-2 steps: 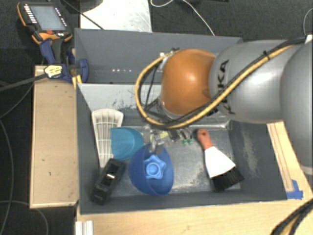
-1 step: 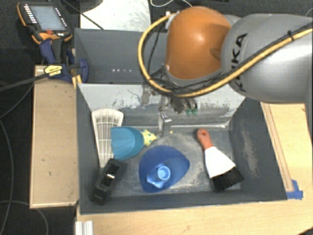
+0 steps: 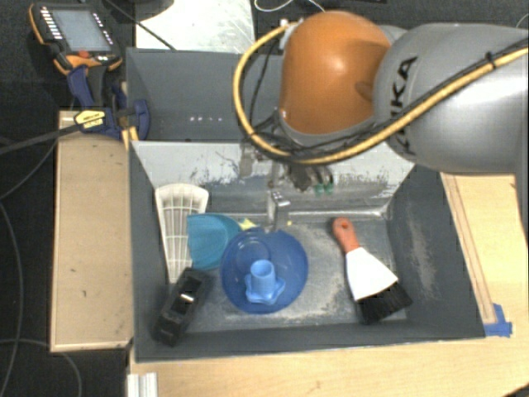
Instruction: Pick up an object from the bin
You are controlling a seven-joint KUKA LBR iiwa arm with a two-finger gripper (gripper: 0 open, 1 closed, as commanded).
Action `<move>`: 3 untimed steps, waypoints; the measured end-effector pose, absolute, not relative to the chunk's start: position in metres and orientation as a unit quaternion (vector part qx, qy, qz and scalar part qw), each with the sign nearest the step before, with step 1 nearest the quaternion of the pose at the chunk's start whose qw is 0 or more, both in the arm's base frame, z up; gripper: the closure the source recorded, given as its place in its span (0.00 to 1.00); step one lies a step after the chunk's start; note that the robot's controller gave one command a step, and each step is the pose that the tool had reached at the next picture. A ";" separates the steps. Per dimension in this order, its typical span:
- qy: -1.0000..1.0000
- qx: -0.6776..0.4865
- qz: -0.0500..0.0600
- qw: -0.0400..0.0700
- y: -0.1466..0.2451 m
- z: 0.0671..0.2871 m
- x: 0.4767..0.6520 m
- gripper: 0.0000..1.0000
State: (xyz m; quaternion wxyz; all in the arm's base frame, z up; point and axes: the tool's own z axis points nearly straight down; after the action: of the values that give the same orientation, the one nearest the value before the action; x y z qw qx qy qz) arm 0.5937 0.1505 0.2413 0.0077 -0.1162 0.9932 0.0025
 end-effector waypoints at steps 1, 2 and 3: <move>0.991 -0.137 0.003 0.006 0.192 0.139 0.565 0.00; 0.967 -0.253 0.002 0.008 0.188 0.154 0.537 0.00; 0.995 -0.103 0.004 0.008 0.176 0.181 0.527 0.00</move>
Offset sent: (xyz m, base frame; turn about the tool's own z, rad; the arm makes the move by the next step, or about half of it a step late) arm -0.0594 0.0369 -0.0862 -0.2805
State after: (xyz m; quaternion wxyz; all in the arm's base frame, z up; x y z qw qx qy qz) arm 0.5268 0.1761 0.1806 0.0081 -0.1031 0.9946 0.0039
